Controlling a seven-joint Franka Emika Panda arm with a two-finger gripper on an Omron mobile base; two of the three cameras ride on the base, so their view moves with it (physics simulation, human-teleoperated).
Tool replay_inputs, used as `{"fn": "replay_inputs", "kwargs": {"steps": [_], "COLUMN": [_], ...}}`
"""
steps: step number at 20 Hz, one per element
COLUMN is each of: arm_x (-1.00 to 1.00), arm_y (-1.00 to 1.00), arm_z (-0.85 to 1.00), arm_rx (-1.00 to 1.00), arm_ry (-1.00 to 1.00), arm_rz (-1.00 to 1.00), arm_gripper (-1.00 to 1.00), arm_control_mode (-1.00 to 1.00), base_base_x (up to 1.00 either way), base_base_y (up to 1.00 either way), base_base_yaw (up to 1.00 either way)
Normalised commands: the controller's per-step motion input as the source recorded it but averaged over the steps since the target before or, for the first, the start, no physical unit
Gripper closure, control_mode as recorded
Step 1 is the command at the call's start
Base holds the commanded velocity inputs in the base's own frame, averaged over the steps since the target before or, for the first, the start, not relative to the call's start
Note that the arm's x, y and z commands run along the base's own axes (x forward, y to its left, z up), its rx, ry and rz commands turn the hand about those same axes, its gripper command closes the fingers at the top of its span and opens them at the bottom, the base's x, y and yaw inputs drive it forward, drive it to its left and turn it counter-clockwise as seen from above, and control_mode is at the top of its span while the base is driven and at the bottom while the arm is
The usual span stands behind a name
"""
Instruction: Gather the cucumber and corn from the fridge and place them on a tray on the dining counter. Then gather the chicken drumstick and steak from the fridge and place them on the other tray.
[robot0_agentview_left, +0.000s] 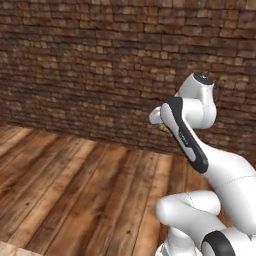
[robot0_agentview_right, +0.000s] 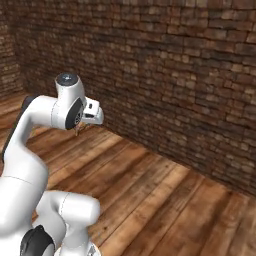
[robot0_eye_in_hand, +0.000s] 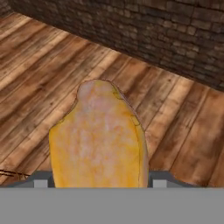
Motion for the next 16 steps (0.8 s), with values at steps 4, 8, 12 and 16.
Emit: {"fn": "replay_inputs", "kwargs": {"steps": [4,8,12,16], "arm_x": [0.00,0.00,0.00,0.00], "arm_y": [0.00,0.00,0.00,0.00], "arm_z": [0.00,0.00,0.00,0.00], "arm_rx": [0.00,0.00,0.00,0.00], "arm_ry": [0.00,0.00,0.00,0.00], "arm_rz": [0.00,0.00,0.00,0.00], "arm_gripper": [1.00,1.00,1.00,1.00], "arm_control_mode": [1.00,1.00,1.00,1.00], "base_base_x": [1.00,1.00,1.00,1.00], "base_base_y": [0.00,0.00,0.00,0.00], "base_base_yaw": [0.55,0.53,0.53,0.50]}}
